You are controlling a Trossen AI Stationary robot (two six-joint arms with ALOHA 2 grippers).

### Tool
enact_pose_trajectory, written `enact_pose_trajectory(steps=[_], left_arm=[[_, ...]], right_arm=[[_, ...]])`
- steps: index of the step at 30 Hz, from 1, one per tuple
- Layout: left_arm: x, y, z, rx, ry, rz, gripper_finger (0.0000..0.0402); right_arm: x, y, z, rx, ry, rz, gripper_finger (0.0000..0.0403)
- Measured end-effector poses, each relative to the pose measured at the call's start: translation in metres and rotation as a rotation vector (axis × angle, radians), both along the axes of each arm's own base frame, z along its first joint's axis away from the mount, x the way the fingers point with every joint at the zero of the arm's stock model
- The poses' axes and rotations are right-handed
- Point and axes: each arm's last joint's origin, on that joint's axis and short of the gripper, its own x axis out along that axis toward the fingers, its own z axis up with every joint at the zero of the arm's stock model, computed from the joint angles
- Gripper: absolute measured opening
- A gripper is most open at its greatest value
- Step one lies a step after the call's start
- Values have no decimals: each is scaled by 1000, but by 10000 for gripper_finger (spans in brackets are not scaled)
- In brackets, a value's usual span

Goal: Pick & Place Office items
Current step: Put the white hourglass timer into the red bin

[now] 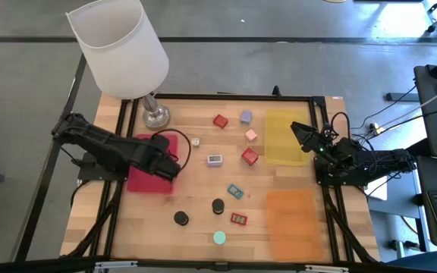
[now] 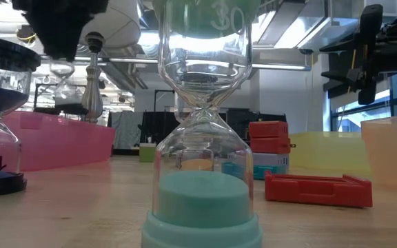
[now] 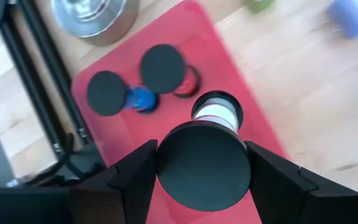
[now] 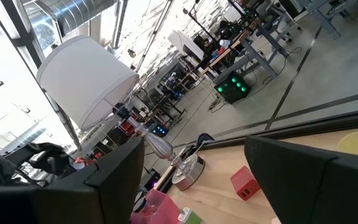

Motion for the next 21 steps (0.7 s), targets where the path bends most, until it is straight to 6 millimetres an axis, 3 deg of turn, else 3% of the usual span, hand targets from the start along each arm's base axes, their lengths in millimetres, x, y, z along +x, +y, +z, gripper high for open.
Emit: enact_pose_trajectory(steps=[13,21], left_arm=[[-49,12,-29,-52,28,186,215],[-56,13,-54,-56,64,234,215]], right_arm=[[0,0,0,0,6,0,281],[0,0,-1,0,6,0,281]])
